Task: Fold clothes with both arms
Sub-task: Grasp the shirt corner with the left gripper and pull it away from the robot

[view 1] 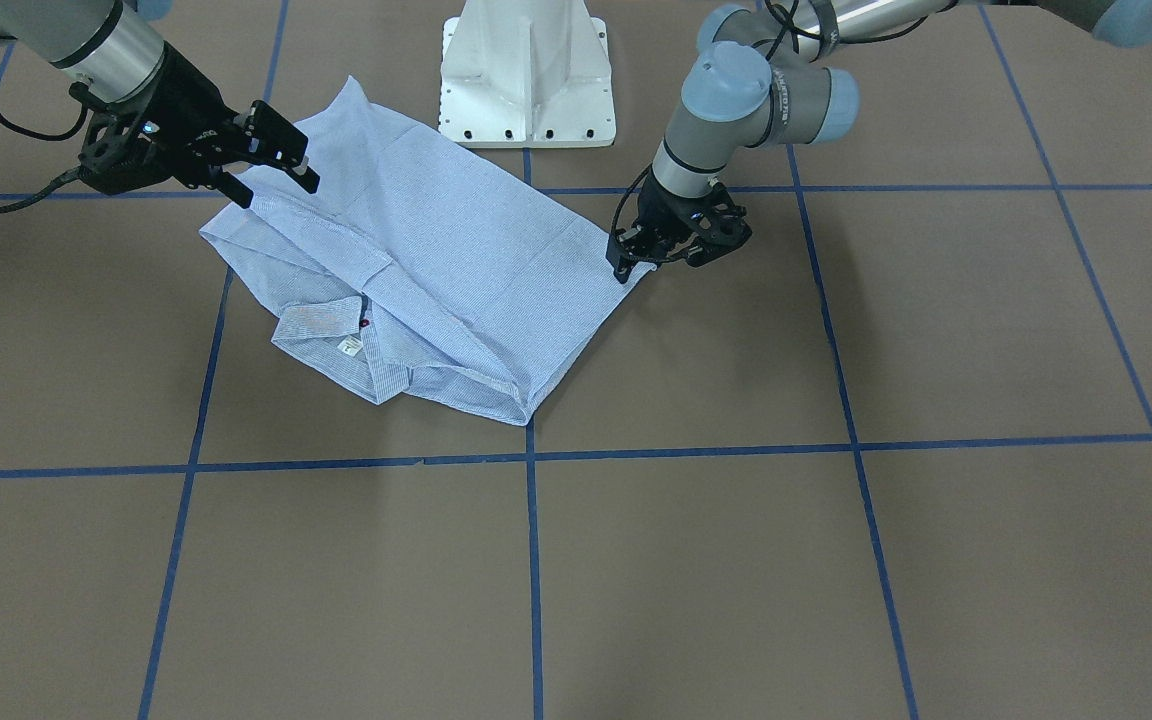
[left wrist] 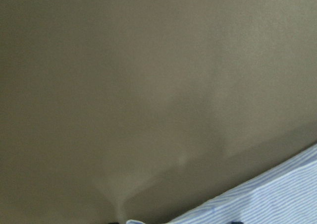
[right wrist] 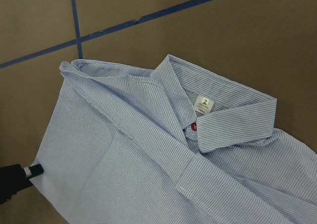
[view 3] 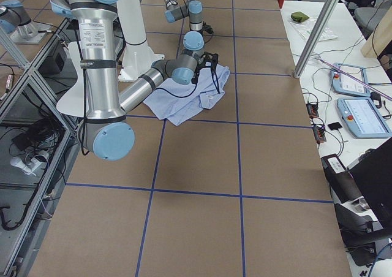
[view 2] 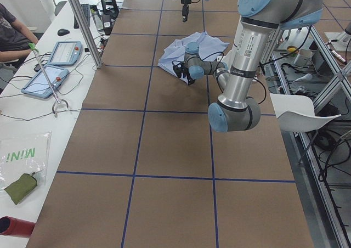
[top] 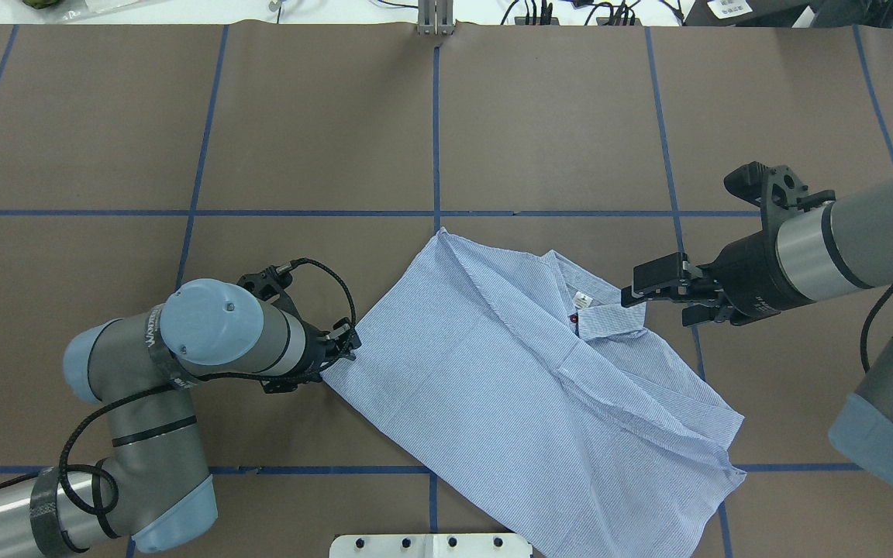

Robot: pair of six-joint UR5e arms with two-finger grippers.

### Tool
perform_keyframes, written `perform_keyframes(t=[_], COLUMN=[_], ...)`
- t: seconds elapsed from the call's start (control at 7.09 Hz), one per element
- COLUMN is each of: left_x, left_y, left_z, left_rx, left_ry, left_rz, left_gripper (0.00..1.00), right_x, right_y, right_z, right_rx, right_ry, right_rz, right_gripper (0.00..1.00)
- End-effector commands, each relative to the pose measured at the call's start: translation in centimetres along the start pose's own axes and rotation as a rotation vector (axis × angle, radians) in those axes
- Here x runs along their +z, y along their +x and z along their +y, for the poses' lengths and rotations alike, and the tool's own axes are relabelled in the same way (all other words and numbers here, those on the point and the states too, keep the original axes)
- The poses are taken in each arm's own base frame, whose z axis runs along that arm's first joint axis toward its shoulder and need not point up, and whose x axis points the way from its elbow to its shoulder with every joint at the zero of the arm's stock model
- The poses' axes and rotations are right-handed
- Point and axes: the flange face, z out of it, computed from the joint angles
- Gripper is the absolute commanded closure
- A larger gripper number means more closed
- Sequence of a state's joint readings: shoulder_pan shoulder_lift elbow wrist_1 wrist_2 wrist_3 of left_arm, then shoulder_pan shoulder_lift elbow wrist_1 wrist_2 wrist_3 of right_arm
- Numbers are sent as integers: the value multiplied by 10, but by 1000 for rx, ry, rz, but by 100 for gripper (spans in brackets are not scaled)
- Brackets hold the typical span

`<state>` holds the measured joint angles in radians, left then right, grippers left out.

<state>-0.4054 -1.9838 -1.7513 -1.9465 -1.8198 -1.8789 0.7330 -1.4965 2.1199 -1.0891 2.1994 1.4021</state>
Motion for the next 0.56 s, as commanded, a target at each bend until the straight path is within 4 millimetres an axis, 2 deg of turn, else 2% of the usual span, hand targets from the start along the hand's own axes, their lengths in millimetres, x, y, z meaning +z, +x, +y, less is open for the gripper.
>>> perform_keyframes(t=[0.0,0.14,0.28,0.42], left_x=[-6,-9,-14,-27], left_y=[3,4,8,26], left_z=[3,4,-6,-25], left_rx=[1,3,-6,-13], left_ry=[-10,-12,1,27], left_rz=[7,12,22,53], left_gripper=[100,100,100,100], right_x=[0,-1,-1,-4], right_y=[0,0,1,1], right_z=[0,-1,-1,-4], right_rx=[0,1,2,5], right_ry=[0,1,2,11], right_rz=[0,0,1,-1], right_gripper=[0,0,0,0])
